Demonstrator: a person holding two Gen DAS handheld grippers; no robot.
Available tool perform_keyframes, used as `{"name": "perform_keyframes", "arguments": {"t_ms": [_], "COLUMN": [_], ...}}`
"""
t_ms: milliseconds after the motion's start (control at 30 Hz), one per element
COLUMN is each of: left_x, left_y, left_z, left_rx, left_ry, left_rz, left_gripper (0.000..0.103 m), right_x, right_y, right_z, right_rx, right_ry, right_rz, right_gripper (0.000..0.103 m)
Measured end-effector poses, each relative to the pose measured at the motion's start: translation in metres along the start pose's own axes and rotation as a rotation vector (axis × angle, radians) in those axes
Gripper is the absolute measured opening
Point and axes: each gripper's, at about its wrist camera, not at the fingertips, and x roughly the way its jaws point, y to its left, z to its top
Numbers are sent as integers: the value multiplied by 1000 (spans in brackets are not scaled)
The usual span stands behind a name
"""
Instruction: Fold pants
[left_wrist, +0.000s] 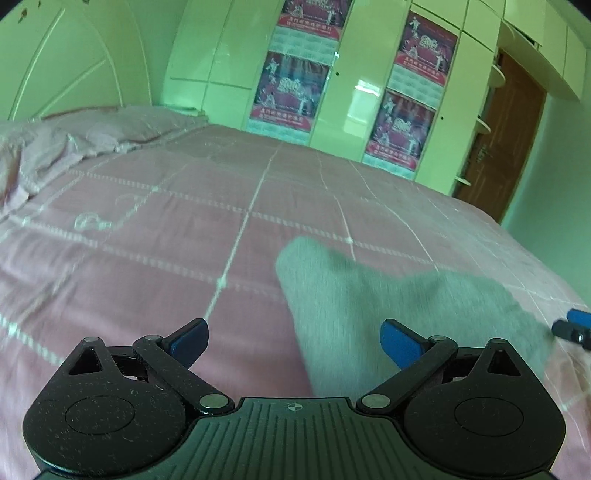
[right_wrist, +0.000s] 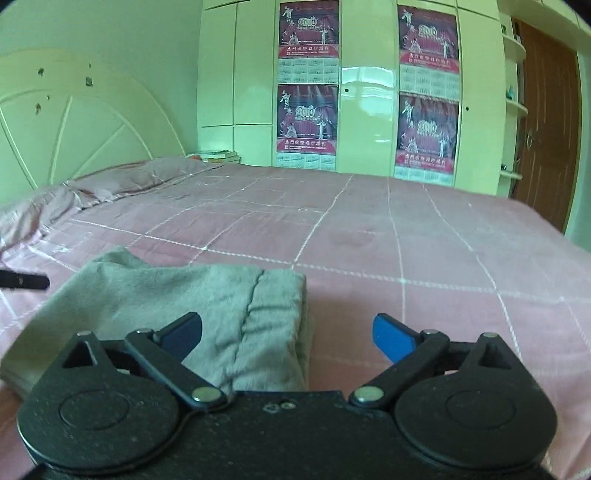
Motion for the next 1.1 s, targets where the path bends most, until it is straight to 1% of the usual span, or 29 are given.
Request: {"name": "perform_keyframes", "arguments": {"t_ms": [67,100,133,167,200,233,267,333,367,433,500,533,567,600,633,733,833,967,1100], "left_x": [15,26,39,55,68,78,80,80,81,79,70,63,55,45,35,6,-28,-78,-129], "left_y": [-4,-4,-3,0,4,10,14,13,11,8,3,-1,-5,-10,-15,-30,-39,-47,-54], "left_z": [13,16,15,11,3,-7,-14,-16,-15,-13,-9,-7,-4,-3,-2,-2,-3,-8,-15], "left_rx": [-19,-37,-48,-50,-62,-68,-69,-68,-59,-46,-15,11,43,76,105,188,201,190,174], "left_ry": [-23,-29,-8,35,73,108,84,75,76,86,97,97,94,90,82,63,44,17,-13], "left_rz": [25,41,49,65,84,77,63,62,68,73,90,102,114,115,117,120,118,112,106], "left_gripper": [99,99,99,99,99,100,103,103,103,103,103,103,103,103,103,103,103,103,103], "right_x": [15,25,36,47,56,62,60,57,56,55,53,47,36,24,15,-14,-50,-104,-155], "right_y": [2,3,3,4,1,-4,-12,-26,-28,-24,-24,-25,-26,-23,-22,-23,-25,-28,-23], "right_z": [7,9,9,3,-5,-17,-27,-37,-40,-39,-36,-33,-29,-27,-25,-21,-17,-13,-15], "right_rx": [-8,-11,-28,-48,-50,-28,18,108,128,116,134,146,148,136,124,107,117,148,157], "right_ry": [-3,16,56,113,169,210,195,178,172,160,170,154,120,89,70,47,18,-40,-79], "right_rz": [6,3,-16,-50,-49,-12,16,50,50,31,32,35,38,36,29,43,42,52,89], "right_gripper": [93,93,93,92,90,90,90,91,92,94,94,94,94,97,97,97,97,97,97]}}
